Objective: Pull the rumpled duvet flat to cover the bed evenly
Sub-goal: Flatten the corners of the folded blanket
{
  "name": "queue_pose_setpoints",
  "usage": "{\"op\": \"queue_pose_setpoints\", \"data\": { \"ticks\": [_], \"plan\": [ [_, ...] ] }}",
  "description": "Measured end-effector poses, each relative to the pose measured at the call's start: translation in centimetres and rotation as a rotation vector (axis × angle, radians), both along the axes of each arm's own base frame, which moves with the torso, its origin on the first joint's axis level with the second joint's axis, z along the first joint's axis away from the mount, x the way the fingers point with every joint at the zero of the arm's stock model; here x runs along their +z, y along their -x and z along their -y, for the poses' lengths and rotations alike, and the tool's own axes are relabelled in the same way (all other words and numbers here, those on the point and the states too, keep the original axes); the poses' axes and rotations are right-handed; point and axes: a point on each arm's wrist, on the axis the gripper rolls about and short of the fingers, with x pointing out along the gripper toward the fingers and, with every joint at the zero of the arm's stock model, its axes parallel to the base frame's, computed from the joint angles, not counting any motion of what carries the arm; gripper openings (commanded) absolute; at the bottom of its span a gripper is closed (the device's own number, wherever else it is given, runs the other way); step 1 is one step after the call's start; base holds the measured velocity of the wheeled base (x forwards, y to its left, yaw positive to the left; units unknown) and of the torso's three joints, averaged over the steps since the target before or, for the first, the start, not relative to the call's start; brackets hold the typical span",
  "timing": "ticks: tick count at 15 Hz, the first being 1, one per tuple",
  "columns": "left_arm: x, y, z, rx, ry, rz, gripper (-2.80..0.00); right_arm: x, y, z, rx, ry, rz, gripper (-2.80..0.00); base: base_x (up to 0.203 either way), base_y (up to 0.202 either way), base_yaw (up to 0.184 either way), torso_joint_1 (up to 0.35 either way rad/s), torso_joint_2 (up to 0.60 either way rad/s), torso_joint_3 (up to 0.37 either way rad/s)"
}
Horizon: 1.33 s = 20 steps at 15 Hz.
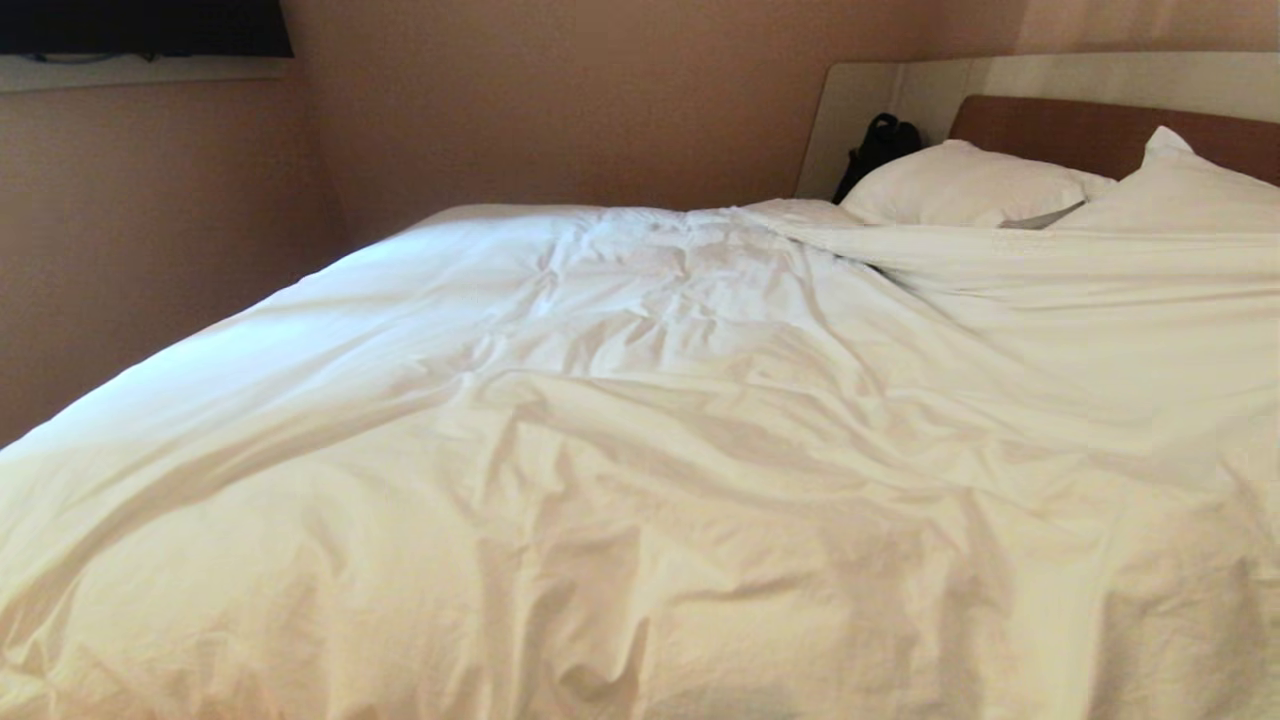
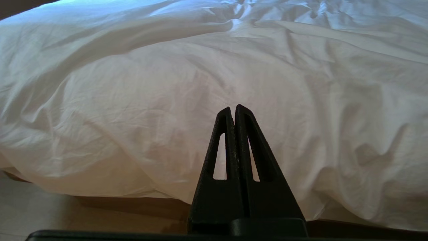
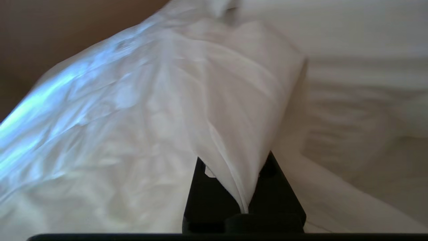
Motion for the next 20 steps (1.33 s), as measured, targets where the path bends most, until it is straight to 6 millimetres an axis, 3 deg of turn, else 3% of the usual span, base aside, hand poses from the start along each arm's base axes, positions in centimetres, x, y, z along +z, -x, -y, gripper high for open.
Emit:
{"op": "queue_pose_setpoints", "data": {
  "ticks": [4,9,12,15,20],
  "plan": [
    [0.0,0.0,0.0,0.000,0.000,0.000,-2.80,0.7,-1.4,-7.9,0.207,0.004,0.004,-2.80,0.000,0.000,0.000,0.000,0.00,0.000],
    [0.0,0.0,0.0,0.000,0.000,0.000,-2.80,1.1,-1.0,-16.3,0.439,-0.007,-0.005,-2.80,0.000,0.000,0.000,0.000,0.00,0.000],
    [0.0,0.0,0.0,0.000,0.000,0.000,-2.80,0.8,-0.4,-19.6,0.555,-0.021,-0.020,-2.80,0.000,0.000,0.000,0.000,0.00,0.000],
    [0.0,0.0,0.0,0.000,0.000,0.000,-2.80,0.1,0.1,-21.6,0.640,-0.043,-0.056,-2.80,0.000,0.000,0.000,0.000,0.00,0.000],
    [0.0,0.0,0.0,0.000,0.000,0.000,-2.80,-4.1,-0.3,-25.3,0.803,-0.065,-0.224,-2.80,0.000,0.000,0.000,0.000,0.00,0.000]
  ]
}}
